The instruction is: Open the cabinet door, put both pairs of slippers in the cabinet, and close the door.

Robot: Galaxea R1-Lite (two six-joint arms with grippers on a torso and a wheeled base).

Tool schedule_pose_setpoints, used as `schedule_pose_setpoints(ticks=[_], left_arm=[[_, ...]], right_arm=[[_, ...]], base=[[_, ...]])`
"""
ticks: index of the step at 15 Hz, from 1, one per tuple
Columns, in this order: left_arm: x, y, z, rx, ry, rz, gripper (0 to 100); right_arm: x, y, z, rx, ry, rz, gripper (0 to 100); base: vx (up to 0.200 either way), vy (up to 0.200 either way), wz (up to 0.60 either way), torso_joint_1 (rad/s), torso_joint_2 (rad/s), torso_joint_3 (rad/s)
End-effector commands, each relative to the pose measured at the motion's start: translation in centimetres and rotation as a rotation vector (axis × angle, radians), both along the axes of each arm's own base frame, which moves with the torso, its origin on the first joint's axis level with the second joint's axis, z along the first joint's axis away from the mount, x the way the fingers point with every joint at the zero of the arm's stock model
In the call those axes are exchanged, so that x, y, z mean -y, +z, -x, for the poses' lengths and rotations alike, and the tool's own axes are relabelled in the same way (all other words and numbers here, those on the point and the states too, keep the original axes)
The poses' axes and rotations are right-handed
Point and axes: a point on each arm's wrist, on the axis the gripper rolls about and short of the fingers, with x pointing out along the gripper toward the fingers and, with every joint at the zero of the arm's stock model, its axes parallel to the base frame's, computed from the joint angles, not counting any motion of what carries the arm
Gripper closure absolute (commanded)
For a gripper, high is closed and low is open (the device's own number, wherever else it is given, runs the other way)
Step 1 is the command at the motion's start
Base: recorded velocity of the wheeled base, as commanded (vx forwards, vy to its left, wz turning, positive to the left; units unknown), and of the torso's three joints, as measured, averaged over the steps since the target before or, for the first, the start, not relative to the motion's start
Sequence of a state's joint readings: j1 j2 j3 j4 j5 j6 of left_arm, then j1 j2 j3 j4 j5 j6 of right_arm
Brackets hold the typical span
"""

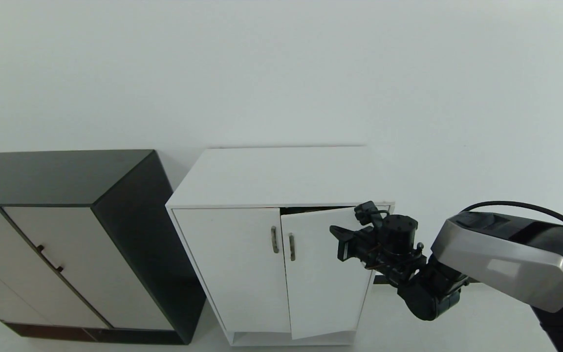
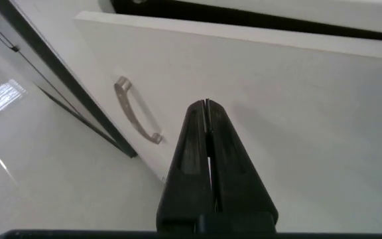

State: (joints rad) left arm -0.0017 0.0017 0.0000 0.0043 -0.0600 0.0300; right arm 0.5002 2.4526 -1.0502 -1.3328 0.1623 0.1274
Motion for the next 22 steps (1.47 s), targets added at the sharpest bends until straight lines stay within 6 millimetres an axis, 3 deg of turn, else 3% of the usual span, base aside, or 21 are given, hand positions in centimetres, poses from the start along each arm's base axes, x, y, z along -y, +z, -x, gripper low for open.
schedule_pose_setpoints(ticks=[1, 22], left_arm=[[0.0, 0.0, 0.0, 0.0, 0.0, 0.001, 100], [0.0, 0.0, 0.0, 0.0, 0.0, -0.001, 100]], right_arm=[[0.3, -0.7, -0.5, -0.006, -0.011, 0.003, 100], [0.0, -1.1, -3.5, 0.046, -0.058, -0.023, 100]], base=[[0.0, 0.0, 0.0, 0.0, 0.0, 0.0], [0.0, 0.0, 0.0, 0.0, 0.0, 0.0]])
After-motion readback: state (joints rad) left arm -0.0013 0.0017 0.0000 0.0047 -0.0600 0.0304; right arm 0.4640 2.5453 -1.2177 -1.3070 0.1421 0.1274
